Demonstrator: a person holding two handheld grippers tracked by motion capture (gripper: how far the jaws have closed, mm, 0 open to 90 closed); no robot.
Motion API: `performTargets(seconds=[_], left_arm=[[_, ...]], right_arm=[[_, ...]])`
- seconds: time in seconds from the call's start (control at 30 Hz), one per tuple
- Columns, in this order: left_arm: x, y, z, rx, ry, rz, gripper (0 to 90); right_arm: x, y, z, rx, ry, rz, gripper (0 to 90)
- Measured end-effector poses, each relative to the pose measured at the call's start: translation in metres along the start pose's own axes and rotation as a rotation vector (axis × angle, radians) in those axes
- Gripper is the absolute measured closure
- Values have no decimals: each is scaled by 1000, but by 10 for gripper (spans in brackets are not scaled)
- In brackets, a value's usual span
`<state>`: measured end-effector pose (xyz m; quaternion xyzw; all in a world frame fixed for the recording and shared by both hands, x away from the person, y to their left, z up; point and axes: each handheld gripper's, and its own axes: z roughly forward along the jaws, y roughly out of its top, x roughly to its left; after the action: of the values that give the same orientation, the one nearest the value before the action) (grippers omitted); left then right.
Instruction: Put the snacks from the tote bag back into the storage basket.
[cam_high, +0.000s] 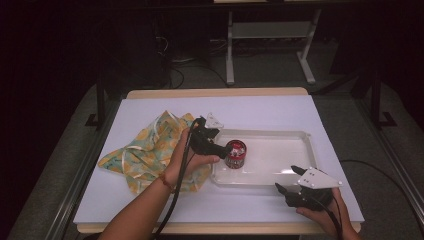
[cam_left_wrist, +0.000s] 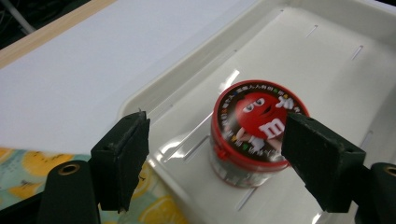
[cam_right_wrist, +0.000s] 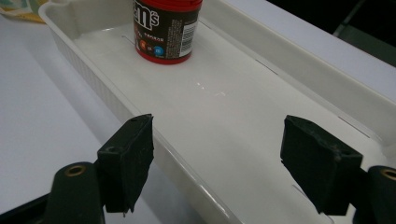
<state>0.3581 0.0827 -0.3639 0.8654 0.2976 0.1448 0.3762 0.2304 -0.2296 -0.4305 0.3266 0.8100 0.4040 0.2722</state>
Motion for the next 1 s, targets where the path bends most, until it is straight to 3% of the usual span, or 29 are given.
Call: performTargets(seconds=[0.37, 0.73, 1.0], left_arm=[[9, -13, -16, 1, 26, 54, 224], [17, -28, -29, -15, 20, 91, 203], [25, -40, -37, -14, 33, 96, 202]], right_arm=[[2, 1, 1, 6, 5, -8, 250], [2, 1, 1, 8, 7, -7, 249], [2, 0, 2, 12, 8, -9, 250]])
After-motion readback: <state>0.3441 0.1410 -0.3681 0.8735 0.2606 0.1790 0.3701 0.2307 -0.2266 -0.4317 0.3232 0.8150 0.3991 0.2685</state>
